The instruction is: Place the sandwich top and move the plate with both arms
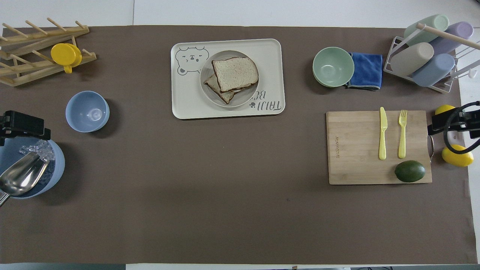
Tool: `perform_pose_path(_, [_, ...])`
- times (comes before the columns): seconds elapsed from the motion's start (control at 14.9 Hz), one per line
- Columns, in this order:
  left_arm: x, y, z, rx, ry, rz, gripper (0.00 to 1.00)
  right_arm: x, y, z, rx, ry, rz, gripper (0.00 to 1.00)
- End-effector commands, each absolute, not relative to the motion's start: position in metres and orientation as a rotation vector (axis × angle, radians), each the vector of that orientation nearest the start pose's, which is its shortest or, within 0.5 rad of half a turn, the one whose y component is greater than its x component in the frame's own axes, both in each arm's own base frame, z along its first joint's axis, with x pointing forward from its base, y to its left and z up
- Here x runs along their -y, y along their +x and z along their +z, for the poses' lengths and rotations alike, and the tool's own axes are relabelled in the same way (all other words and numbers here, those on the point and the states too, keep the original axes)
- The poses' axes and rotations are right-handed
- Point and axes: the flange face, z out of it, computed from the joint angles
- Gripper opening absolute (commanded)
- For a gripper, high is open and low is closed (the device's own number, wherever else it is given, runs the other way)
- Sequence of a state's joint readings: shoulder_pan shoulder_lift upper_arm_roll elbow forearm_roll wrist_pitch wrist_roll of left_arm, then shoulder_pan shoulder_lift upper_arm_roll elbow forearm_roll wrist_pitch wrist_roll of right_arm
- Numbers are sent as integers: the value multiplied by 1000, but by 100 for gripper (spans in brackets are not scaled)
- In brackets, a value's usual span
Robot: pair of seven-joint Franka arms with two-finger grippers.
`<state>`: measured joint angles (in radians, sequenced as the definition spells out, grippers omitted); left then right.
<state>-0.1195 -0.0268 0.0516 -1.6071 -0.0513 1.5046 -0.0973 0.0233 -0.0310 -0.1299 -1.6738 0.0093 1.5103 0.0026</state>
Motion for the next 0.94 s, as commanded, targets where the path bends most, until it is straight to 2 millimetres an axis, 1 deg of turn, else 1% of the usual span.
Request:
perform_pose_path(0.0, [40,523,608,9,-3173,58,100,57,526,590,-132,-3099,200,100])
perform_pose_path(0.07, [40,527,607,11,-3173,50,100,56,526,591,-130,-3100,196,100])
perform_pose_path(0.13, [39,530,613,10,-3162,32,100,54,527,591,-125,-3100,196,100])
perform_pose_path(0.2, [37,532,614,4,-3137,36,100,54,526,591,-125,-3100,198,100])
perform_pose_path(0.4, [41,524,608,-7,-3123,132,100,54,527,590,-125,-3100,198,100])
perform_pose_path(0.47, [40,522,608,-7,-3121,149,100,57,526,590,-135,-3099,198,100])
perform_pose_path(0.87, [38,525,611,0,-3126,116,100,59,526,590,-140,-3099,198,100])
